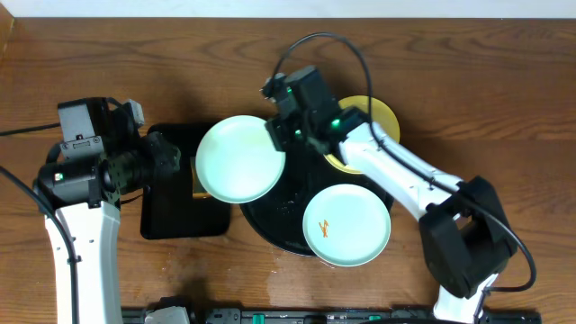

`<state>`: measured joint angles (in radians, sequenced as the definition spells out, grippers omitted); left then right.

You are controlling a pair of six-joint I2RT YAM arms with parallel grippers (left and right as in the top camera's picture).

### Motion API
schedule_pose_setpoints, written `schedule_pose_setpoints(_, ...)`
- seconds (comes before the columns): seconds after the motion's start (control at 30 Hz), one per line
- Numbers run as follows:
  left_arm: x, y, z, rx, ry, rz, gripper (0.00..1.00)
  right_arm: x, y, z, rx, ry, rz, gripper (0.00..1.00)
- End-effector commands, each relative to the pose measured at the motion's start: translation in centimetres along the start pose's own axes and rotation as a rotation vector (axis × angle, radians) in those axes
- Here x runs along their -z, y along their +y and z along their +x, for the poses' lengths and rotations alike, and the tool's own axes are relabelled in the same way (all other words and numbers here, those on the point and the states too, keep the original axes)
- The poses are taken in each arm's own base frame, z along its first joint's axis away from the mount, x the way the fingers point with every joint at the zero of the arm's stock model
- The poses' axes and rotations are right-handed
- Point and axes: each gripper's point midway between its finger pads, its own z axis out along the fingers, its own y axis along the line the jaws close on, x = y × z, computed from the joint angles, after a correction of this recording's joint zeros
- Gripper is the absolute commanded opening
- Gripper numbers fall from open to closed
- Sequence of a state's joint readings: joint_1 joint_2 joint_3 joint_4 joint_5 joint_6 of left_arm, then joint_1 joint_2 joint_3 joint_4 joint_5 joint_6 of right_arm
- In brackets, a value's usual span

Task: Clean dirty plates on tray and stack at the side
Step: 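Carry the pale green plate with the right gripper to the right side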

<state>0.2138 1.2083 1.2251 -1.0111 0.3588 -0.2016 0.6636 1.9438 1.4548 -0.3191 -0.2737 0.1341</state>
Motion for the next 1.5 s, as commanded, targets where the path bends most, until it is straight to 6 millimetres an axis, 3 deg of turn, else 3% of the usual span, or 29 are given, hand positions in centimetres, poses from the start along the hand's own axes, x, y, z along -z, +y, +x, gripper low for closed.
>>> schedule_pose_setpoints(0.0, 0.7, 0.0, -0.5, 0.014, -0.028, -0.008, 0.38, 0.0, 1.4, -1.7, 0.187, -0.067, 0.11, 0.01)
schedule_pose_setpoints(0.27, 3.4, -0.1, -0.8, 0.058, -0.125, 0.008, 0.38, 0.2, 4.9, -5.2, 0.522, -0.225, 0.314, 0.01)
schedule_pose_setpoints(0.53, 7.4, 2.4, -1.3, 0.15, -0.278, -0.042, 0.39, 1.7, 7.5, -7.8, 0.705, -0.335, 0.485, 0.01)
schedule_pose_setpoints(0.83, 7.0, 3.4, -0.8, 0.175, -0.252, -0.092, 0.39, 3.7, 10.5, -9.1, 0.816, -0.412, 0.649, 0.01)
schedule_pose_setpoints(1.0, 7.0, 3.6, -0.8, 0.177, -0.252, -0.102, 0.39, 4.0, 12.1, -9.2, 0.863, -0.432, 0.654, 0.01)
schedule_pose_setpoints(1.47, 7.0, 3.6, -0.9, 0.177, -0.252, -0.103, 0.39, 4.7, 12.2, -9.7, 0.839, -0.459, 0.689, 0.01)
